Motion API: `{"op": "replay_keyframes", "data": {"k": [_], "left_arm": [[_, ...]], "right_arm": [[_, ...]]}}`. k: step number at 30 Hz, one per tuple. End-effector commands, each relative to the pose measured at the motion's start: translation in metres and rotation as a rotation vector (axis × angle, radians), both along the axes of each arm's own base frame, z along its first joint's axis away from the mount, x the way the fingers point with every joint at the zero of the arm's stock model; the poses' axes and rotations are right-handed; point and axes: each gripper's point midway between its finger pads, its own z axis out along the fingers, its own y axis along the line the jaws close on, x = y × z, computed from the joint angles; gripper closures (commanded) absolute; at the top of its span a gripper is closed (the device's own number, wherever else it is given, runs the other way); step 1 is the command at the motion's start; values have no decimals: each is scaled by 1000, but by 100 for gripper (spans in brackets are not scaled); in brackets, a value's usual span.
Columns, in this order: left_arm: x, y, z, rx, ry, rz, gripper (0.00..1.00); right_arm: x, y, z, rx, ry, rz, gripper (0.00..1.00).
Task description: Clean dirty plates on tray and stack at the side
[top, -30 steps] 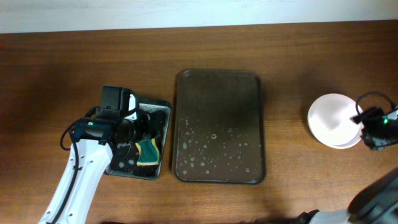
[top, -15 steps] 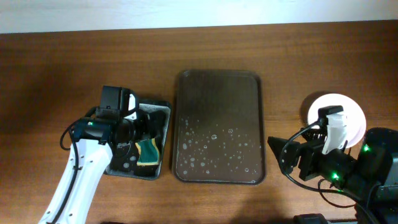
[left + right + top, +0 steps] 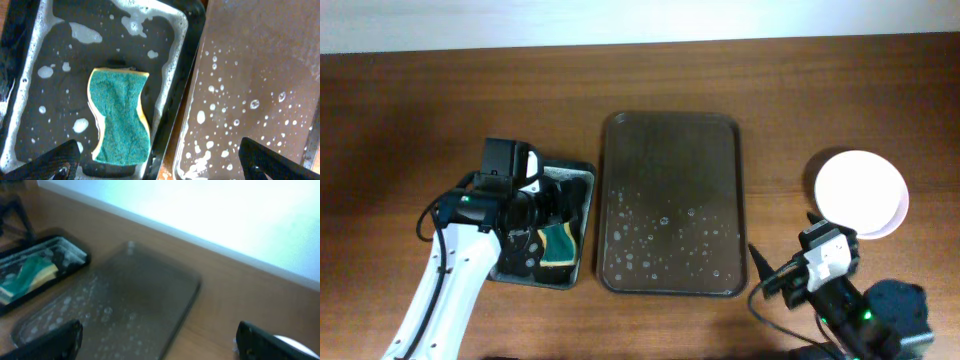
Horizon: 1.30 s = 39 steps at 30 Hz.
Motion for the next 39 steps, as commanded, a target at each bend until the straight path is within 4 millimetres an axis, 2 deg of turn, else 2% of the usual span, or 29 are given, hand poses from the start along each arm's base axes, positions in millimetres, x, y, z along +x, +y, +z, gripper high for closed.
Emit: {"op": "replay_keyframes", "data": {"k": [1, 2, 4, 7, 9, 11, 19, 21, 23, 25, 26, 27, 30, 31, 34, 36, 37, 39], "left_arm": [[4, -1, 8, -6, -26, -8, 0], [4, -1, 8, -6, -26, -8, 0], [4, -1, 8, -6, -26, -8, 0], [4, -1, 8, -6, -26, -8, 0], [4, -1, 8, -7, -26, -8, 0], [4, -1, 8, -7, -26, -8, 0], [2, 0, 12, -4, -38, -6, 0], [-12, -2, 33, -12, -120, -20, 0], [-24, 16, 63, 43, -292, 27, 0], [-33, 16, 110, 29, -608, -17, 0], [-47, 22, 140, 61, -855, -51, 0], [-56, 25, 147, 79, -960, -62, 0], [-72, 38, 139, 130, -1134, -47, 0], [-74, 40, 127, 136, -1179, -33, 0], [-67, 39, 98, 132, -1281, -28, 0], [-57, 30, 72, 104, -1307, -68, 0], [-55, 27, 58, 97, -1290, -79, 0], [-55, 23, 46, 92, -1239, -89, 0]], "right_arm": [[5, 1, -53, 9, -77, 1, 1], [7, 2, -66, 14, -107, 1, 2], [19, 5, -79, 24, -160, 8, 1], [32, 6, -83, 43, -286, 2, 1], [32, 5, -86, 38, -279, -3, 1], [32, 5, -99, 30, -226, -1, 1], [32, 5, -101, 28, -219, -1, 1], [32, 5, -101, 29, -219, -1, 1], [32, 5, -101, 29, -219, -1, 1], [32, 5, -101, 28, -219, -1, 1], [32, 5, -101, 29, -219, -1, 1], [32, 5, -101, 28, -219, -1, 1], [32, 5, -101, 28, -219, -1, 1], [32, 5, -101, 28, -219, -1, 1], [32, 5, -101, 29, -219, -1, 1], [32, 5, -101, 28, -219, -1, 1], [32, 5, -101, 28, -219, -1, 1], [32, 5, -101, 29, -219, -1, 1]]}}
